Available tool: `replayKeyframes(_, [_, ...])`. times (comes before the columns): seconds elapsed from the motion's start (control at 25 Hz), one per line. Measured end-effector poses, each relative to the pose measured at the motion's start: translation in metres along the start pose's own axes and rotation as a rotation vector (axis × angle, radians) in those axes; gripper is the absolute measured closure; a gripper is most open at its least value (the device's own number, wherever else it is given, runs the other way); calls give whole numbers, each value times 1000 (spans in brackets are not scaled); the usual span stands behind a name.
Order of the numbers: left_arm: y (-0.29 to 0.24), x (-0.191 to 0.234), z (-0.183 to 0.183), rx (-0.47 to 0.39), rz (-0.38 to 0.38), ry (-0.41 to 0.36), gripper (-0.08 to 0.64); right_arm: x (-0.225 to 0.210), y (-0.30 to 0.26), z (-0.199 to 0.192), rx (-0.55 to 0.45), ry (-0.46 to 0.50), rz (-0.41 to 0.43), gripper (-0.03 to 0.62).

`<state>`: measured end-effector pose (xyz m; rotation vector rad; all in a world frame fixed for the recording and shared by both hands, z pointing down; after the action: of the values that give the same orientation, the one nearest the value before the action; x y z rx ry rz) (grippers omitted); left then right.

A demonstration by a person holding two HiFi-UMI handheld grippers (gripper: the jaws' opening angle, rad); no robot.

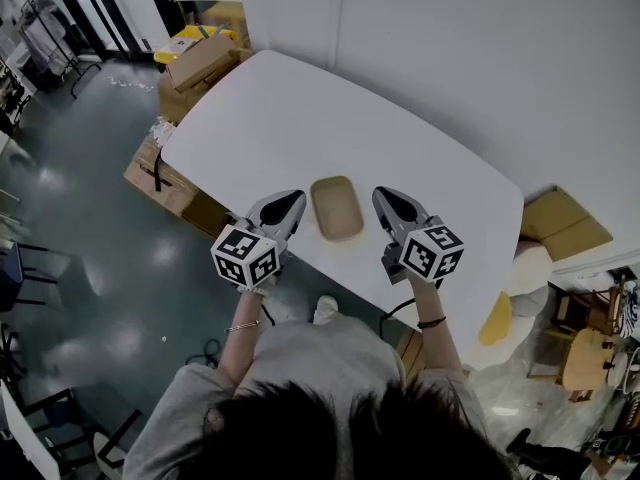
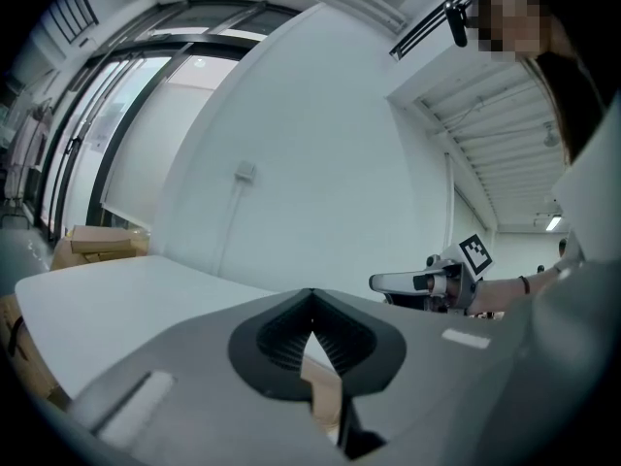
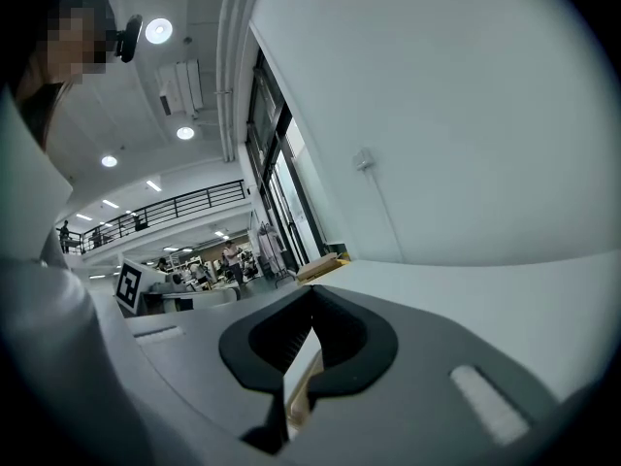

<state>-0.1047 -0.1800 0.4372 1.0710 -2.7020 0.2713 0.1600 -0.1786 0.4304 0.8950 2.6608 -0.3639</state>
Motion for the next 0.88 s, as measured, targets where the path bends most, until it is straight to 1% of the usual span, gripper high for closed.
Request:
replayKeyframes(0.16, [-12, 5, -9, 22, 13, 19, 565, -12, -12, -4, 36, -6, 15, 580])
replayKeyframes(0.36, [-23, 11, -18, 61, 11, 36, 565, -22, -25, -14, 87, -26, 16, 578])
replayKeyframes(0.56, [-32, 24, -31, 121, -4, 68, 565, -34, -39, -28, 141, -52, -28, 578])
replayKeyframes(0.88, [-53, 40, -50, 205, -30, 99, 565, -55, -57, -45, 226, -78, -67, 578])
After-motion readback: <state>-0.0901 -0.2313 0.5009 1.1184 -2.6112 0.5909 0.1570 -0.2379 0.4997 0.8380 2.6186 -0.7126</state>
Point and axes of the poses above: the fingertips, and each gripper's own axes: y backward along the fingers, x to its left, z out of its top, the point moved 9 cm from there along y, backward along the fingers, and after that the axes turned 2 degrees about -x, right-handed, at the moved point
